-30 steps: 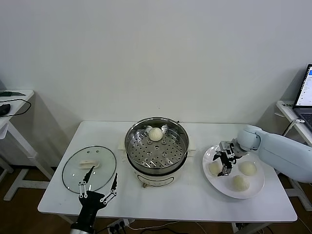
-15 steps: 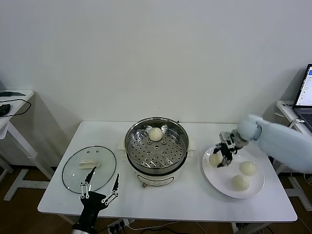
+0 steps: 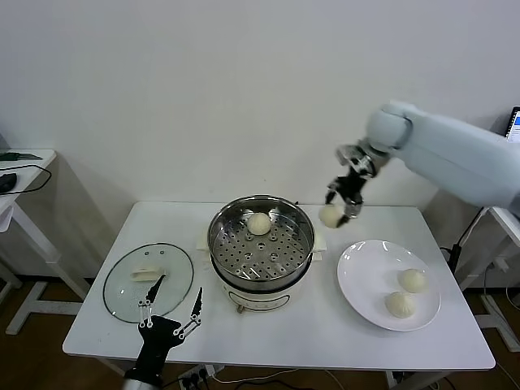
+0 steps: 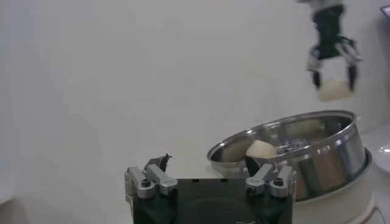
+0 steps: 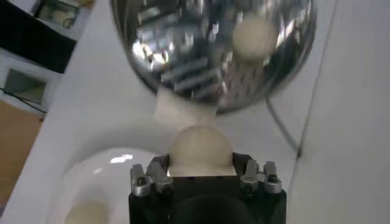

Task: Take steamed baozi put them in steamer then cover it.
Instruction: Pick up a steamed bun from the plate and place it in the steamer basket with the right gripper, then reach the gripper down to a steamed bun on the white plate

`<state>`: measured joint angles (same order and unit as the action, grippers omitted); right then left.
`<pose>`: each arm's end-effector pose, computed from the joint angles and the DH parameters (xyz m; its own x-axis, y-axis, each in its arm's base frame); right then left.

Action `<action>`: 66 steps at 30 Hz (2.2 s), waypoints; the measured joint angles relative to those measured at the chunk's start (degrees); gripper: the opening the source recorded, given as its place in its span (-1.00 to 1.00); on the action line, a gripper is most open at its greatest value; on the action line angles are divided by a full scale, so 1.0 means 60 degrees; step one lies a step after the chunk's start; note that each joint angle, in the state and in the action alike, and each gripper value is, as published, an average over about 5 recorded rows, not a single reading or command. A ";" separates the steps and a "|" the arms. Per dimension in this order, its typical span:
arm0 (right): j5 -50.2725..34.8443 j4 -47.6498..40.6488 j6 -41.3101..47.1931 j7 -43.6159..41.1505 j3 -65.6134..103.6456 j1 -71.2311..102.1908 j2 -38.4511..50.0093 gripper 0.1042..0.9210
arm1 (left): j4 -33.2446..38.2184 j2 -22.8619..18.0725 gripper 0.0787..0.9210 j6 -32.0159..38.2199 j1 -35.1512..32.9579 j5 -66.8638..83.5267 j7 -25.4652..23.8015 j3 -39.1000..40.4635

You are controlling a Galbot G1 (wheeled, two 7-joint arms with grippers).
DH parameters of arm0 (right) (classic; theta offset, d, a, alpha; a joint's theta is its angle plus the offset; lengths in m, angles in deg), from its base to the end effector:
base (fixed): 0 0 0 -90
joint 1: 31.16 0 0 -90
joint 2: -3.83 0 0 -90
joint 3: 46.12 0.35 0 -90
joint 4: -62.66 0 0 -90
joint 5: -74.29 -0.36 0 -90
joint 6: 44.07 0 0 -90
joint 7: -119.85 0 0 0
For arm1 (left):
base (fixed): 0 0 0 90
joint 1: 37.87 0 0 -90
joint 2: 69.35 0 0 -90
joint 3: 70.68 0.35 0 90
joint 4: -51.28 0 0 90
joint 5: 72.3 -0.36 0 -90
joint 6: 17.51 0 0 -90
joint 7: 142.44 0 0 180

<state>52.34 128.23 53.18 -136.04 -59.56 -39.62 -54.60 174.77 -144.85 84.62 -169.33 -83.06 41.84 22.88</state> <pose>0.5967 0.0104 0.0117 -0.0415 -0.2233 0.9739 -0.9138 -0.3856 -0.1273 0.1245 0.0198 -0.3117 -0.9799 0.1891 -0.0631 0.1594 0.9332 0.3220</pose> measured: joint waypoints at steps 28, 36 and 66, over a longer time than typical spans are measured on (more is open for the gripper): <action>-0.1191 -0.0887 0.1550 0.2251 -0.1619 0.0655 -0.4232 0.41 | 0.0031 -0.0055 0.77 0.0092 0.0050 0.0069 0.0064 -0.0133; -0.0998 -0.1096 0.1624 0.2593 -0.1575 0.1103 -0.4401 0.43 | 0.0030 -0.0062 0.77 0.0128 0.0031 0.0086 0.0084 -0.0215; 0.1117 0.1281 -0.0253 0.0105 -0.0425 -0.0141 0.1817 0.76 | 0.0009 -0.0012 0.77 0.0167 0.0002 -0.0032 0.0099 0.0020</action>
<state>59.04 135.92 51.67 -135.41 -62.11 -40.47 -43.69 174.83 -144.92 85.63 -169.31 -83.25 42.43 23.00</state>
